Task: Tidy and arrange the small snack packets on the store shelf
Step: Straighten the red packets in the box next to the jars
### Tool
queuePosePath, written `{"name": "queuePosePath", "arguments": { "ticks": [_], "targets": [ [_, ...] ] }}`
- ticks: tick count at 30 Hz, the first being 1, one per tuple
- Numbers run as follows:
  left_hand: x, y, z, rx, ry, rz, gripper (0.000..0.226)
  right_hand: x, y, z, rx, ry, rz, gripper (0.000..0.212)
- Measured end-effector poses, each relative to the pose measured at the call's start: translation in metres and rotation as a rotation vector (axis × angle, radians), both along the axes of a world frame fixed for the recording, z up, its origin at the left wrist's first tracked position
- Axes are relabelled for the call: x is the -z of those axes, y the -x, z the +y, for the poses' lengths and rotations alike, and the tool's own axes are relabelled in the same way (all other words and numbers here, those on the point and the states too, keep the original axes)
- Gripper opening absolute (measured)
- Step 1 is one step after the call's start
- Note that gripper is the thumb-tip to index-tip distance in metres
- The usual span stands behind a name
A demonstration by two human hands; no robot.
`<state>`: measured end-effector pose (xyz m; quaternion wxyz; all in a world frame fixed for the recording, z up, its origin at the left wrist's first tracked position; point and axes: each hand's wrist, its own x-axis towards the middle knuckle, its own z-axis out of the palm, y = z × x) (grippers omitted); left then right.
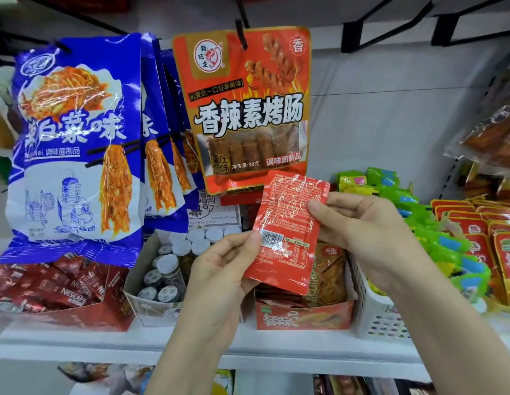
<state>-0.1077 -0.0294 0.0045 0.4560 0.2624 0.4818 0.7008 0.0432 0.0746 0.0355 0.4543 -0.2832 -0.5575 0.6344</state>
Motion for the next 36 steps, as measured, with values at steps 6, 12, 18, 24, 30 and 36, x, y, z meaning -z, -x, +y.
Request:
{"name": "queuePosePath", "arguments": {
  "ticks": [6,12,18,24,30,36],
  "targets": [
    [-0.004,-0.003,-0.001,0.262,-0.005,-0.343,0.054,0.001,-0.001,0.001,-0.119,0.056,0.142,0.027],
    [-0.001,-0.012,-0.001,0.544,0.041,-0.58,0.065,0.007,0.005,0.0,-0.131,0.021,0.094,0.038],
    [0.008,-0.005,0.009,-0.062,0.053,0.134,0.033,-0.009,-0.012,0.004,-0.156,0.035,0.034,0.039],
    [0.015,-0.002,0.011,-0.153,-0.013,0.43,0.013,-0.012,-0.014,0.002,0.272,-0.471,-0.34,0.015],
    [0.025,0.009,0.007,-0.052,0.157,1.158,0.034,-0.005,-0.017,0.004,0.583,-0.819,-0.554,0.011],
    [0.034,0.01,0.002,0.13,0.204,1.354,0.058,0.023,0.009,0.001,0.453,-0.816,-0.681,0.012]
  ]
}}
